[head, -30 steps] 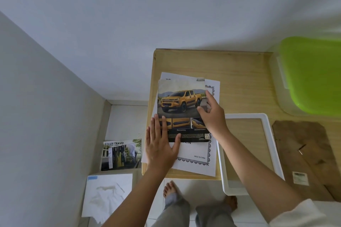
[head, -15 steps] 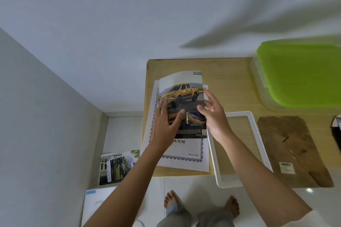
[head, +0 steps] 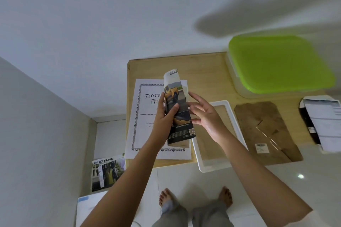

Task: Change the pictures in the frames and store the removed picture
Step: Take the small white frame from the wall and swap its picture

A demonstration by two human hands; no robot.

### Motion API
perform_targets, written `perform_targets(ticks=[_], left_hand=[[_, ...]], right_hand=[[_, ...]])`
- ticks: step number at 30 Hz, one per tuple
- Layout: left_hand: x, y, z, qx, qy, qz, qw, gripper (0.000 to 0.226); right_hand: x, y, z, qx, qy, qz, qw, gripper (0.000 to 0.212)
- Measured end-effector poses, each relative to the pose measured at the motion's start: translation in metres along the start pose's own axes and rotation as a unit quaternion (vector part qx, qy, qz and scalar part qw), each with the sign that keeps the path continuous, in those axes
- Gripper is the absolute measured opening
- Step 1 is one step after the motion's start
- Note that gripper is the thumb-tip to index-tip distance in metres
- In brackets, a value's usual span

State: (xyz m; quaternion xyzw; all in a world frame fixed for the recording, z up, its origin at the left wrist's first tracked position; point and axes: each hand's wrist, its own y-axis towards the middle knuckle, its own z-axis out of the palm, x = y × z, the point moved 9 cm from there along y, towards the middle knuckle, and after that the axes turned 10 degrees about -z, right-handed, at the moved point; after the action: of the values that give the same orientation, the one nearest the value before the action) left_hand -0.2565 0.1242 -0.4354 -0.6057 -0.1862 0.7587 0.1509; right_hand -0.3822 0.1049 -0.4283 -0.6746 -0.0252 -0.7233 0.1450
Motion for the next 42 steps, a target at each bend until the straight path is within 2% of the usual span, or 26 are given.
perform_targets(ticks=[4, 8, 11, 16, 20, 25, 27, 29, 35, 39, 42], left_hand=[[0.001, -0.011, 0.014, 0.019, -0.045, -0.009, 0.999, 0.055], [0.002, -0.018, 0.026, 0.037, -0.042, 0.006, 0.998, 0.057], [0.007, -0.023, 0.039, 0.049, -0.001, 0.019, 0.999, 0.057], [0.024, -0.024, 0.050, 0.029, 0.059, 0.014, 0.998, 0.055], [0.035, -0.028, 0.063, 0.010, 0.068, 0.021, 0.997, 0.050], [0.060, -0.034, 0.069, -0.053, 0.142, 0.035, 0.988, 0.046], [0.069, -0.035, 0.066, -0.111, 0.203, 0.031, 0.972, 0.047], [0.076, -0.036, 0.065, -0.157, 0.295, 0.035, 0.942, 0.049], [0.095, -0.031, 0.069, -0.208, 0.450, 0.003, 0.869, 0.055], [0.099, -0.028, 0.068, -0.229, 0.469, -0.009, 0.853, 0.054], [0.102, -0.027, 0.069, -0.231, 0.482, -0.005, 0.845, 0.058]], right_hand=[[-0.009, -0.007, -0.031, -0.091, -0.119, -0.017, 0.989, 0.045], [-0.027, -0.017, -0.032, -0.082, -0.036, 0.057, 0.994, 0.051], [-0.027, -0.023, -0.044, -0.081, -0.029, 0.046, 0.995, 0.050], [-0.030, -0.030, -0.082, -0.130, -0.039, 0.042, 0.990, 0.051], [-0.030, -0.036, -0.110, -0.094, -0.113, 0.032, 0.989, 0.051], [-0.032, -0.046, -0.146, -0.064, -0.213, 0.017, 0.975, 0.051], [-0.034, -0.047, -0.156, -0.054, -0.229, 0.010, 0.972, 0.052], [-0.037, -0.047, -0.163, -0.042, -0.235, 0.007, 0.971, 0.052], [-0.050, -0.043, -0.175, -0.006, -0.315, -0.008, 0.949, 0.051], [-0.047, -0.041, -0.174, 0.003, -0.397, -0.042, 0.917, 0.051], [-0.053, -0.043, -0.173, 0.023, -0.423, -0.027, 0.905, 0.054]])
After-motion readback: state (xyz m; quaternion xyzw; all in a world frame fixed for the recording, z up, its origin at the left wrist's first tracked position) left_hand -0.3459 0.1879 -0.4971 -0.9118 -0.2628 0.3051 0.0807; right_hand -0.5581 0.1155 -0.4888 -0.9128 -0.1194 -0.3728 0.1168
